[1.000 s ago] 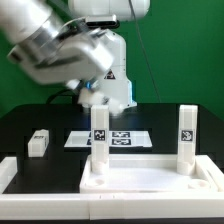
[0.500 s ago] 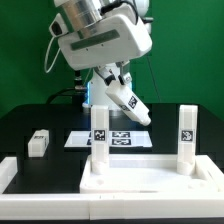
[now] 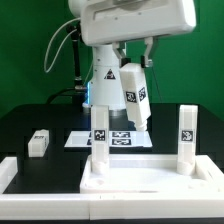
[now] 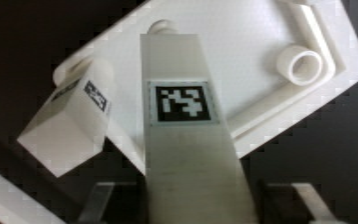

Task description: Assemble desk

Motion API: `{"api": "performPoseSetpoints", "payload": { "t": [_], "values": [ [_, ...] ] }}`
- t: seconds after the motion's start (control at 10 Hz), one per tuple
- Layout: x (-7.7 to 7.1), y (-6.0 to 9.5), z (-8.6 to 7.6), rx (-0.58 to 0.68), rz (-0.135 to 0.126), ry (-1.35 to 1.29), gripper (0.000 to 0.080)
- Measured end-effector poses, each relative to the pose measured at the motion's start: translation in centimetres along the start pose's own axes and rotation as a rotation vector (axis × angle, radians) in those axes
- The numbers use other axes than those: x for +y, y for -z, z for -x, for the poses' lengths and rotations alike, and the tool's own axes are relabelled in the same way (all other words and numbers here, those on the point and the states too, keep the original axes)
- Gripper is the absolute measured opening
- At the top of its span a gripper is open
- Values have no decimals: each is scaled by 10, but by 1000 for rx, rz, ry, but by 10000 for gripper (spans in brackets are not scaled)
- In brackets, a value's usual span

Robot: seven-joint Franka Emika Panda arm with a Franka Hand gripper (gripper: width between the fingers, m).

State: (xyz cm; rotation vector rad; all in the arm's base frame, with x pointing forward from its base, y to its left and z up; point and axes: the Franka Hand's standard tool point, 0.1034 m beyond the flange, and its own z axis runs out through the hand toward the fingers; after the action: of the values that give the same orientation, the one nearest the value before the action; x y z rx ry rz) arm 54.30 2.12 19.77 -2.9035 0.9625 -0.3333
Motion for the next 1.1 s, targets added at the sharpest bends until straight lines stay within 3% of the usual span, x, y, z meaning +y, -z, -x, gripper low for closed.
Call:
{"api": "performPoseSetpoints", "payload": {
  "t": [0.3, 0.4, 0.5, 0.7, 0.8, 1.1],
  "values": [
    [-10, -4, 7, 114, -38, -26, 287],
    [-12, -4, 7, 113, -32, -9, 287],
    [-26, 1, -6, 121, 1, 79, 287],
    [-58, 5, -32, 155, -18, 220, 287],
    [-70, 7, -34, 155, -23, 289, 287],
    [-69, 4, -31, 142, -35, 262, 287]
  ]
}}
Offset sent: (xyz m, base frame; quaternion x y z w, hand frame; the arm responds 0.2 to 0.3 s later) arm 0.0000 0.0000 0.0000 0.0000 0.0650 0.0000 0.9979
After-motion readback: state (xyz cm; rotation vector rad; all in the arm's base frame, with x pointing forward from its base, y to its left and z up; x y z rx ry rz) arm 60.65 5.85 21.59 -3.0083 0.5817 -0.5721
